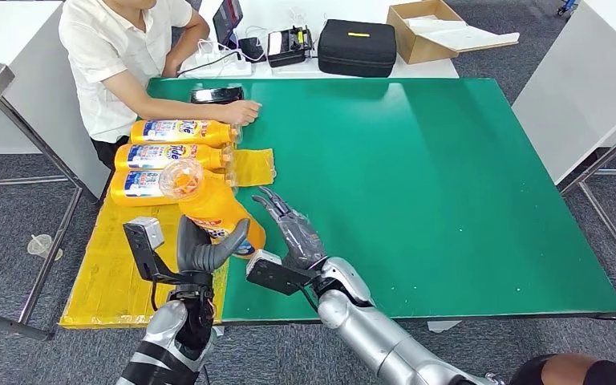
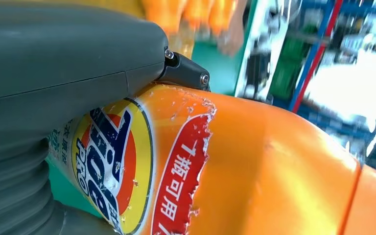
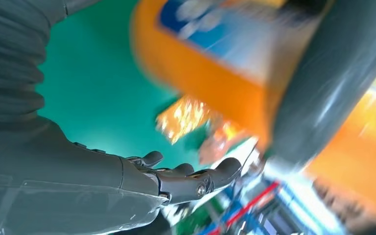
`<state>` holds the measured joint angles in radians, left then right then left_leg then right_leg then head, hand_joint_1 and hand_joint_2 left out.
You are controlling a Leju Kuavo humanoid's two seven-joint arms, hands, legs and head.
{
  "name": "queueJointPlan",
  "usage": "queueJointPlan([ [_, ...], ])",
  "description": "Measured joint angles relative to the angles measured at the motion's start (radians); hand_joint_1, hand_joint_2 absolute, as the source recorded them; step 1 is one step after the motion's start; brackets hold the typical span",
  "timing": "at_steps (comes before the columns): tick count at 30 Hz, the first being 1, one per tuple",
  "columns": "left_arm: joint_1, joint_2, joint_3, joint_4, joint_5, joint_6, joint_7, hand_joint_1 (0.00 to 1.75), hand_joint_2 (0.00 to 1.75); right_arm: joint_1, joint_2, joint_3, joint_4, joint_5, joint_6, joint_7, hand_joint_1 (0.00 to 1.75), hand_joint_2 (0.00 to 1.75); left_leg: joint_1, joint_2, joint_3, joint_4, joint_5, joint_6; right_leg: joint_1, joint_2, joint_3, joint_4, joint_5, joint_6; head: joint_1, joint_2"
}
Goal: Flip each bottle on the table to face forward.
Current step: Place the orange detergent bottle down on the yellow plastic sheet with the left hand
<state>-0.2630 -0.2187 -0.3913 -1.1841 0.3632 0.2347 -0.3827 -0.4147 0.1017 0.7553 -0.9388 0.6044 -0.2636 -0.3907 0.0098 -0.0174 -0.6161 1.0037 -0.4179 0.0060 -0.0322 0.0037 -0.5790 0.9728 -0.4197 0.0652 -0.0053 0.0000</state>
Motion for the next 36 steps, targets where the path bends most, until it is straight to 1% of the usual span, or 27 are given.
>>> queueJointPlan([
  [4, -0.011, 0.011, 0.033, 0.014, -0.099, 0.114, -0.039, 1.75, 1.75, 0.021, -0.014, -0.023, 0.000, 0.073, -0.149, 0.036, 0.00, 1.75, 0.000, 0.000, 0.000, 0.000, 0.000, 0.000, 0.000, 0.000, 0.000, 0.000, 0.000, 0.000, 0.000, 0.000],
  [7, -0.013, 0.025, 0.061, 0.016, -0.198, 0.176, -0.048, 1.75, 1.75, 0.043, -0.033, -0.061, -0.001, 0.140, -0.225, 0.060, 0.00, 1.75, 0.000, 0.000, 0.000, 0.000, 0.000, 0.000, 0.000, 0.000, 0.000, 0.000, 0.000, 0.000, 0.000, 0.000],
  [14, -0.013, 0.046, 0.108, 0.016, -0.262, 0.201, -0.044, 1.75, 1.75, 0.080, -0.064, -0.126, -0.013, 0.192, -0.256, 0.076, 0.00, 1.75, 0.000, 0.000, 0.000, 0.000, 0.000, 0.000, 0.000, 0.000, 0.000, 0.000, 0.000, 0.000, 0.000, 0.000],
  [16, -0.014, 0.053, 0.117, 0.017, -0.325, 0.221, -0.029, 1.75, 1.75, 0.092, -0.068, -0.143, -0.023, 0.205, -0.257, 0.080, 0.00, 1.75, 0.000, 0.000, 0.000, 0.000, 0.000, 0.000, 0.000, 0.000, 0.000, 0.000, 0.000, 0.000, 0.000, 0.000],
  [18, -0.024, 0.071, 0.117, 0.027, -0.463, 0.233, 0.025, 1.75, 1.75, 0.106, -0.072, -0.163, -0.036, 0.213, -0.254, 0.074, 0.00, 1.75, 0.000, 0.000, 0.000, 0.000, 0.000, 0.000, 0.000, 0.000, 0.000, 0.000, 0.000, 0.000, 0.000, 0.000],
  [20, -0.048, 0.100, 0.109, 0.057, -0.644, 0.207, 0.095, 1.75, 1.75, 0.118, -0.075, -0.184, -0.049, 0.221, -0.239, 0.062, 0.00, 1.75, 0.000, 0.000, 0.000, 0.000, 0.000, 0.000, 0.000, 0.000, 0.000, 0.000, 0.000, 0.000, 0.000, 0.000],
  [22, -0.075, 0.125, 0.104, 0.095, -0.775, 0.160, 0.136, 1.75, 1.75, 0.126, -0.076, -0.203, -0.062, 0.228, -0.218, 0.051, 0.00, 1.75, 0.000, 0.000, 0.000, 0.000, 0.000, 0.000, 0.000, 0.000, 0.000, 0.000, 0.000, 0.000, 0.000, 0.000],
  [24, -0.094, 0.139, 0.103, 0.124, -0.825, 0.135, 0.151, 1.75, 1.75, 0.131, -0.076, -0.219, -0.072, 0.233, -0.205, 0.043, 0.00, 1.75, 0.000, 0.001, 0.000, 0.000, 0.000, -0.001, 0.000, 0.001, 0.000, 0.000, 0.000, 0.000, 0.000, 0.000],
  [29, -0.126, 0.160, 0.100, 0.169, -0.880, 0.103, 0.172, 1.75, 1.75, 0.136, -0.076, -0.240, -0.085, 0.237, -0.199, 0.036, 0.00, 1.75, 0.000, 0.000, 0.000, 0.000, 0.000, 0.000, 0.000, 0.000, 0.000, 0.000, 0.000, 0.000, 0.000, 0.000],
  [33, -0.168, 0.183, 0.078, 0.215, -1.016, 0.004, 0.211, 1.75, 1.75, 0.141, -0.073, -0.259, -0.094, 0.235, -0.181, 0.019, 0.00, 1.75, 0.000, 0.001, 0.000, 0.000, 0.000, -0.001, 0.000, 0.000, -0.001, 0.000, 0.000, 0.000, 0.000, 0.000],
  [36, -0.218, 0.207, 0.043, 0.256, -1.137, -0.096, 0.235, 1.75, 1.75, 0.146, -0.068, -0.272, -0.101, 0.223, -0.161, -0.003, 0.00, 1.75, 0.000, 0.001, 0.000, 0.000, 0.000, -0.001, 0.000, 0.000, -0.001, 0.000, 0.000, 0.000, 0.000, 0.000],
])
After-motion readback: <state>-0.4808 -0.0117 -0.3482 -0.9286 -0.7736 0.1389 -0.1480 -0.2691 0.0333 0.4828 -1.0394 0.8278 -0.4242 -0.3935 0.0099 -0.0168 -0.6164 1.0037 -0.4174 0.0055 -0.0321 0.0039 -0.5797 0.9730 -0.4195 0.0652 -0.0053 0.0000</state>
